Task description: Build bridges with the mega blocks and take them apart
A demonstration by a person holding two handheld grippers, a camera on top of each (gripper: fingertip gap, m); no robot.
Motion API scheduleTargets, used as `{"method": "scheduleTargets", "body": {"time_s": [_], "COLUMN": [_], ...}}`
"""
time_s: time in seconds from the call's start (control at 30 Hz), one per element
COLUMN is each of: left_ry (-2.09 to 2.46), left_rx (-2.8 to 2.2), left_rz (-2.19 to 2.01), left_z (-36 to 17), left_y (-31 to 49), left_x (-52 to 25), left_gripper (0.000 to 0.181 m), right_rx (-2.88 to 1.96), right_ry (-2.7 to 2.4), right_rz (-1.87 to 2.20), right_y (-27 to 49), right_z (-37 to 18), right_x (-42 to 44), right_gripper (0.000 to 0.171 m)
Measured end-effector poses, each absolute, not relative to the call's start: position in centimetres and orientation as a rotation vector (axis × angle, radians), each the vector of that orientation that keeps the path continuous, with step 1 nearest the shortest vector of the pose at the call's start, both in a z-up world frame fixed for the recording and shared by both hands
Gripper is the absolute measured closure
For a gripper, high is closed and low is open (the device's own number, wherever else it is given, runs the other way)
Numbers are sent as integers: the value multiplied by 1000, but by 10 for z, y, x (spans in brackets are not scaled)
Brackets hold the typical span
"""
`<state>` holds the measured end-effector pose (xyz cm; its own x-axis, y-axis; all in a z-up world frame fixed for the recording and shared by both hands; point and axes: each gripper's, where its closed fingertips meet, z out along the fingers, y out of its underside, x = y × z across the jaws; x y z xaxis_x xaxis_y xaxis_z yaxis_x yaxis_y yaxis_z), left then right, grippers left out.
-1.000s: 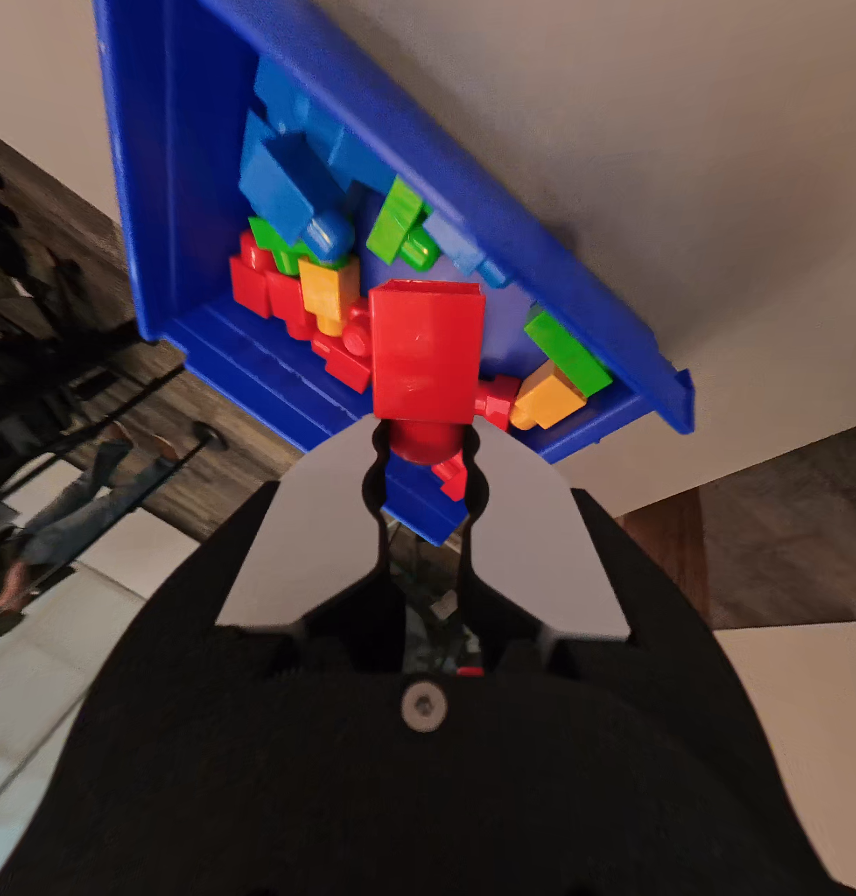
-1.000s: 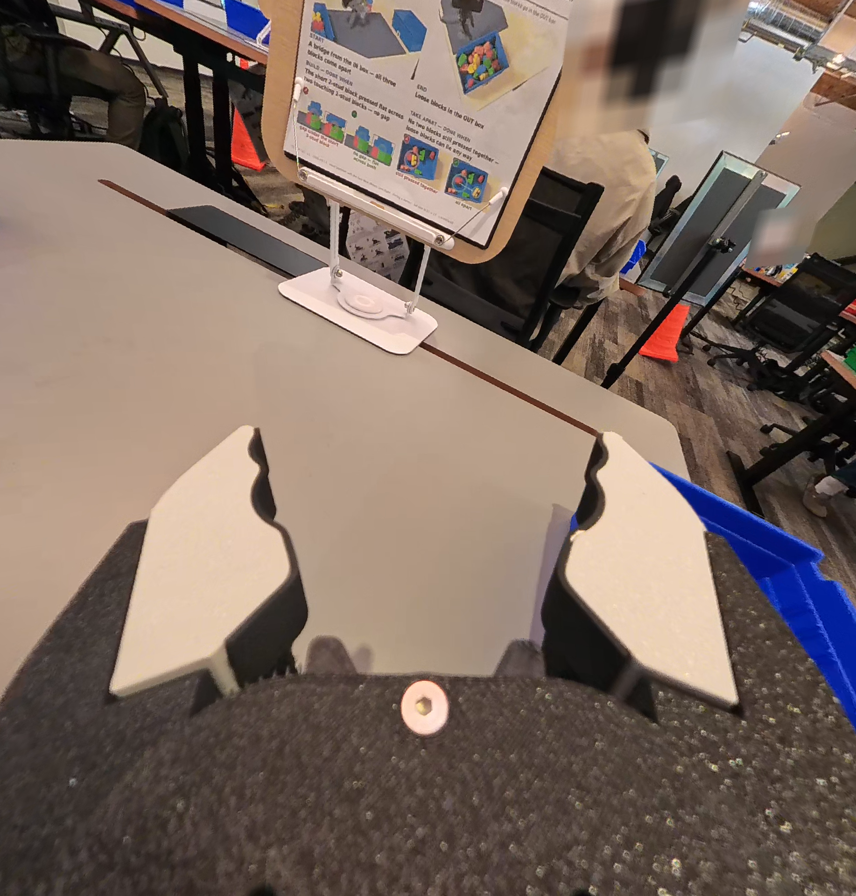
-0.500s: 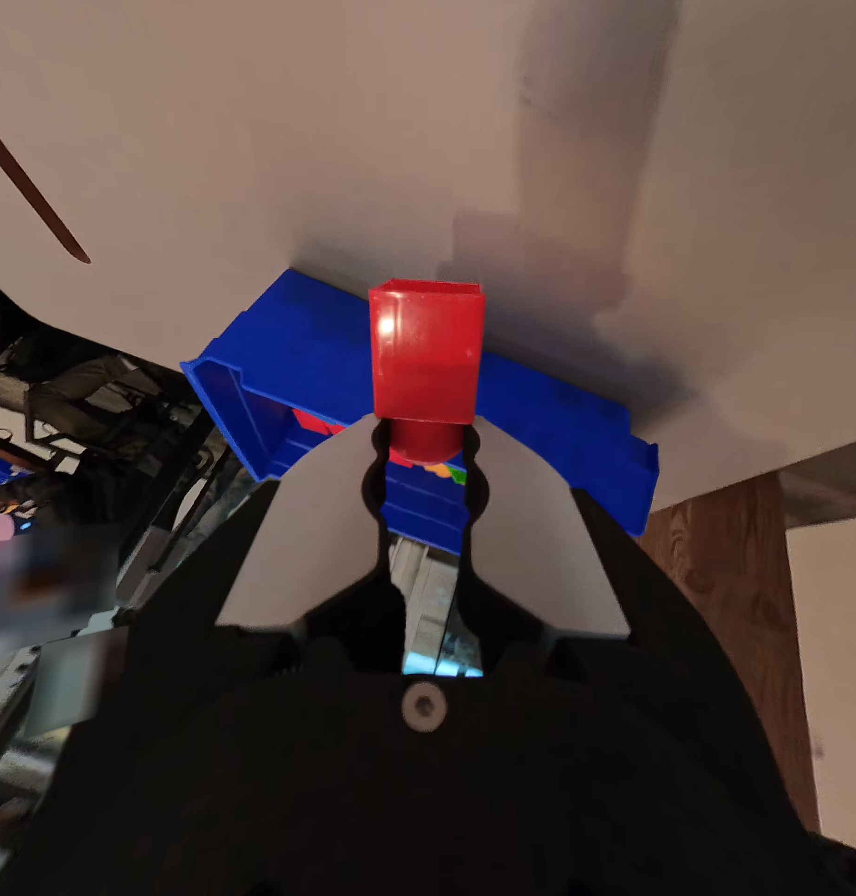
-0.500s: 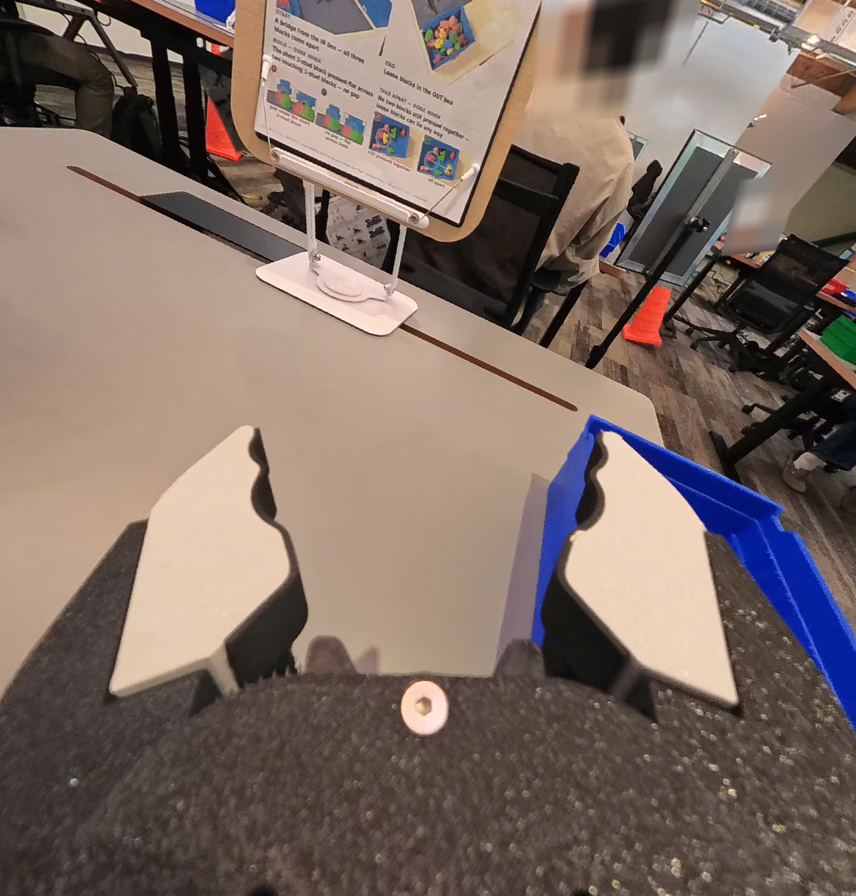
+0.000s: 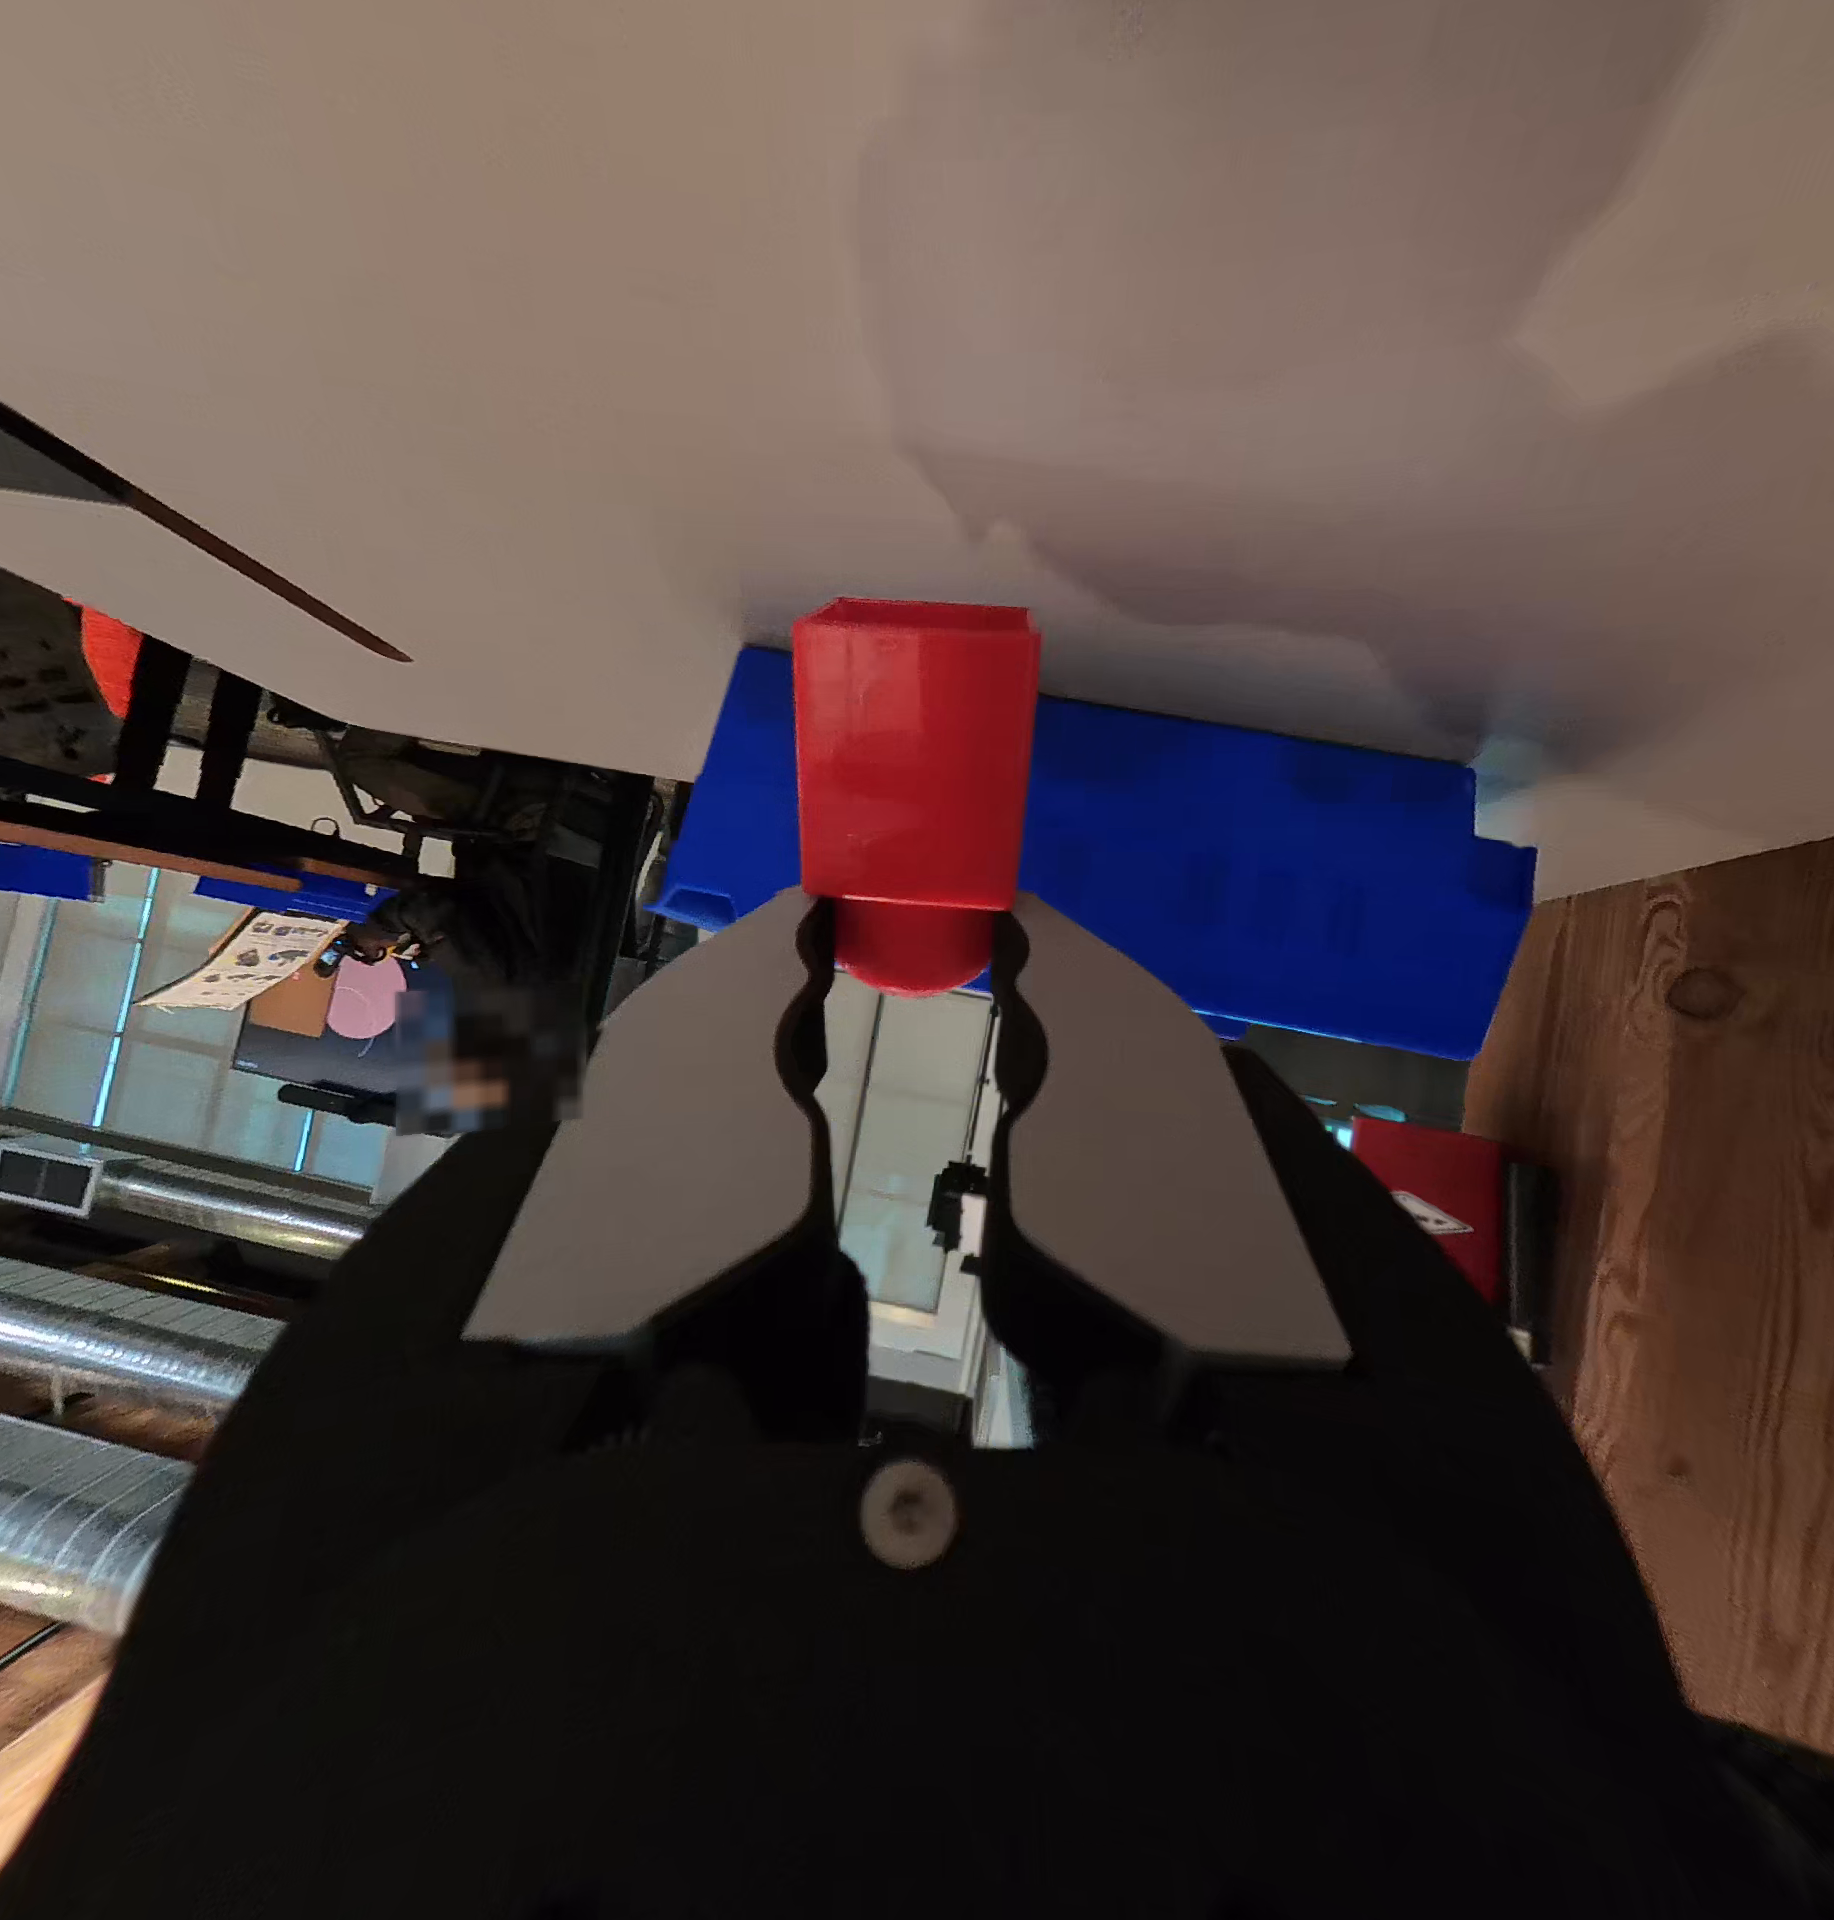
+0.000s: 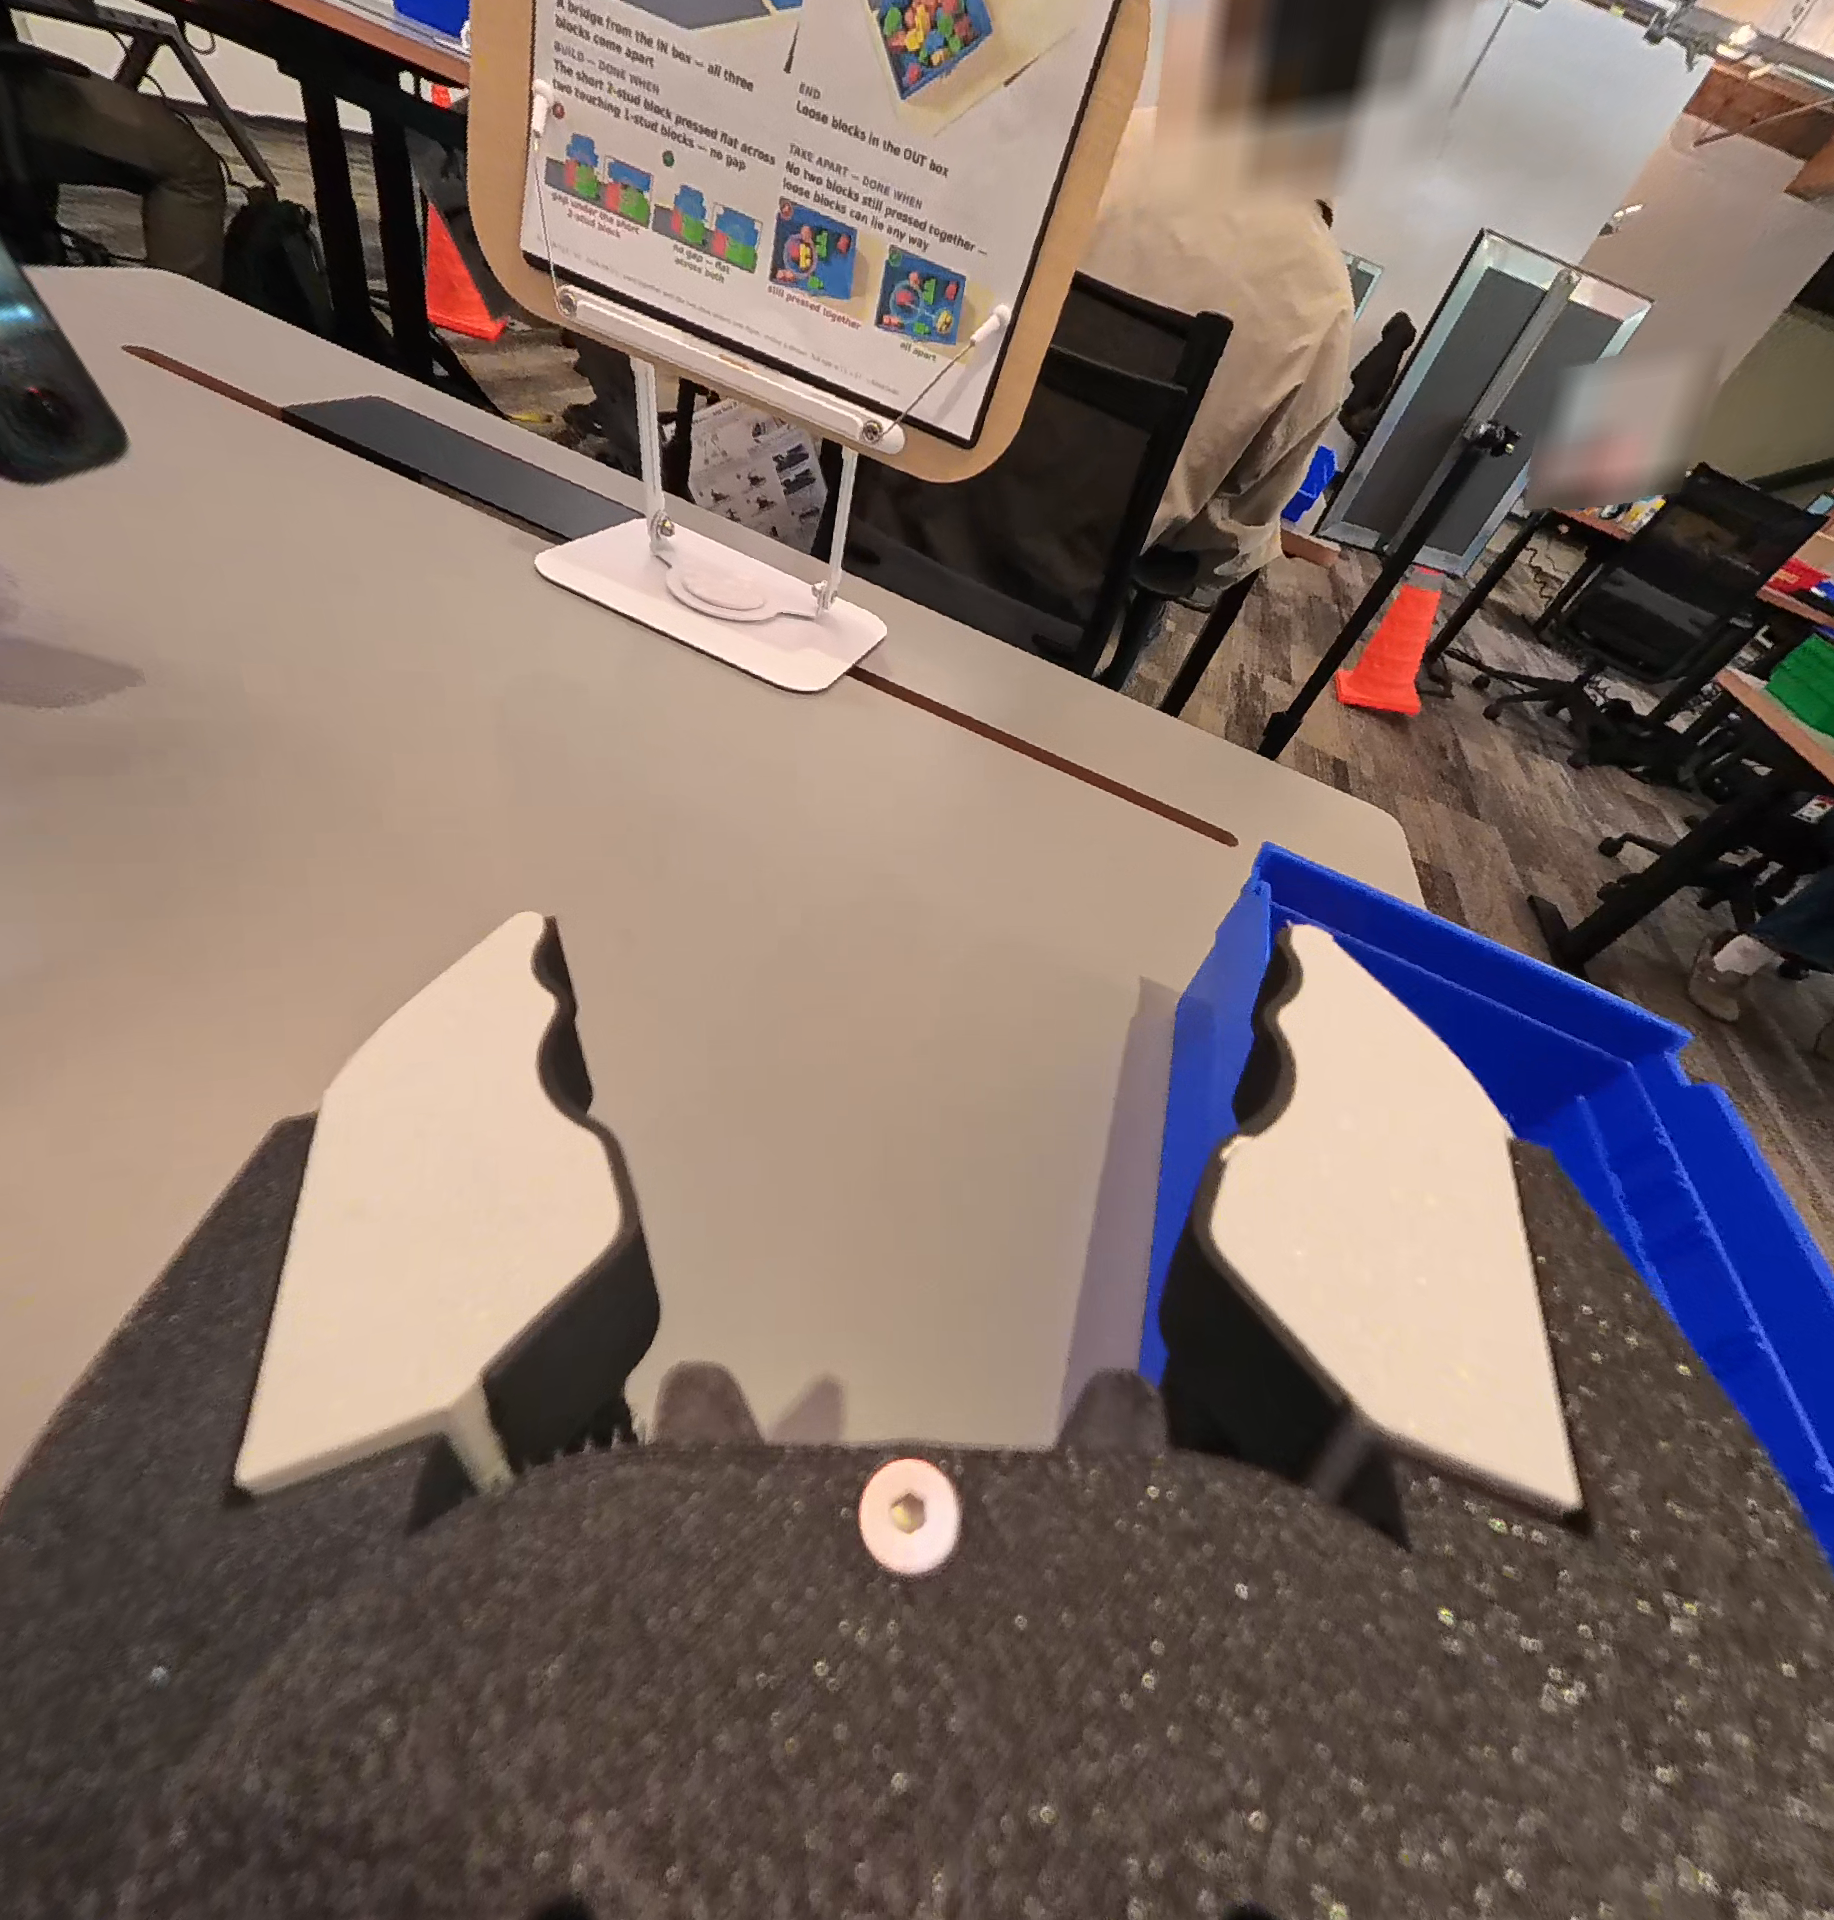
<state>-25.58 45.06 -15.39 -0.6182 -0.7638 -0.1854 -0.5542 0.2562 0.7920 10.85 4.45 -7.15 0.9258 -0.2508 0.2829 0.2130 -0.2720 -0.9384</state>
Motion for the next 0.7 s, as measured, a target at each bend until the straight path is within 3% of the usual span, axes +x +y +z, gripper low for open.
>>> {"method": "scheduleTargets", "body": {"time_s": [0.7], "left_ry": [-2169], "left_rx": [940], "left_rz": [-1460], "left_z": [-198], "left_y": [446], "left_x": [-227], "left_gripper": [153], "right_rx": [-1804], "right_ry": [51], "right_rz": [-459], "right_y": [35], "right_z": [-75], "right_x": [115], "right_gripper": [49]}}
